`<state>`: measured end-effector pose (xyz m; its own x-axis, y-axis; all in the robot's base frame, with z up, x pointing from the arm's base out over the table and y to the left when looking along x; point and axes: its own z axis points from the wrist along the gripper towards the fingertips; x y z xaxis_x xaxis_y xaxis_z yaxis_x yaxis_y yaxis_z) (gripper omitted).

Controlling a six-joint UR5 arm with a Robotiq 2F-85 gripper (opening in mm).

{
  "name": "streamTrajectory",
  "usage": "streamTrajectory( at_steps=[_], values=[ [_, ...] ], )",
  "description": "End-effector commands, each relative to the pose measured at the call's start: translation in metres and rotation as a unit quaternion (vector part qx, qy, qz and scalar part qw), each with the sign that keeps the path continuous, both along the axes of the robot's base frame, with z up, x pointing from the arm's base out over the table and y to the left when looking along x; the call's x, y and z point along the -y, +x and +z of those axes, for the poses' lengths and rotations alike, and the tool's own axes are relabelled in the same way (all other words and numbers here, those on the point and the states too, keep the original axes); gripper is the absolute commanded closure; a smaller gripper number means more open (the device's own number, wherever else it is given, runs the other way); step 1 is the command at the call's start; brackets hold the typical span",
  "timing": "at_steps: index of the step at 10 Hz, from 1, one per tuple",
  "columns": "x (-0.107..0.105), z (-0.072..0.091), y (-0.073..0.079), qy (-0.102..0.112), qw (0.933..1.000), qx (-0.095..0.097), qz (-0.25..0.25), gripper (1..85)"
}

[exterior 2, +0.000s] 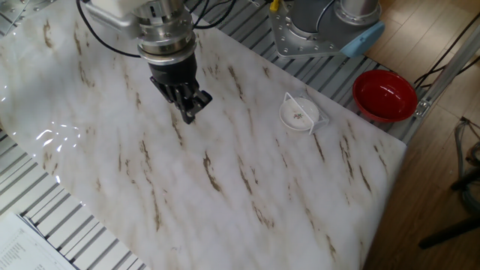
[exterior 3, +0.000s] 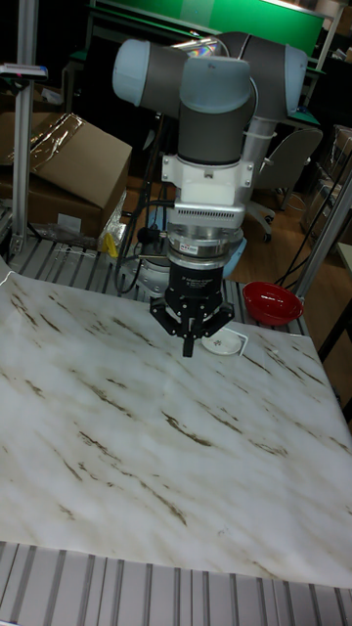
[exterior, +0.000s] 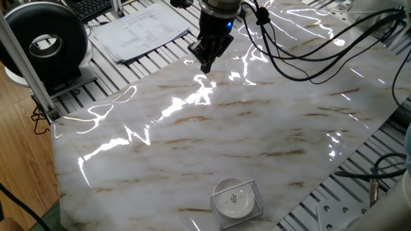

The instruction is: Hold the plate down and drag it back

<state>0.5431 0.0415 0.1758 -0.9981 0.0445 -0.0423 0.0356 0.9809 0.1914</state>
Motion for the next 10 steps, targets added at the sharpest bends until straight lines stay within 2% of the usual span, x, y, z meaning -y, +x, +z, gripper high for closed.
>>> streamTrajectory(
  at_steps=[1, 2, 3, 4, 5, 6, 7, 10],
  values=[
    [-0.015, 0.005, 0.0, 0.032, 0.9989, -0.008, -0.034, 84.0],
    [-0.009, 0.004, 0.003, 0.021, 0.9992, -0.002, -0.033, 84.0],
    [-0.008, 0.003, -0.009, 0.017, 0.9994, -0.023, -0.02, 84.0],
    [0.001, 0.001, -0.017, 0.0, 0.9994, -0.034, -0.001, 84.0],
    [0.003, 0.001, -0.021, -0.004, 0.9991, -0.041, 0.007, 84.0],
    [-0.001, 0.002, -0.03, 0.002, 0.9983, -0.056, 0.017, 84.0],
    [0.005, 0.001, -0.027, -0.008, 0.9986, -0.05, 0.014, 84.3],
    [-0.001, 0.003, -0.042, 0.005, 0.9968, -0.08, 0.011, 84.3]
  ],
)
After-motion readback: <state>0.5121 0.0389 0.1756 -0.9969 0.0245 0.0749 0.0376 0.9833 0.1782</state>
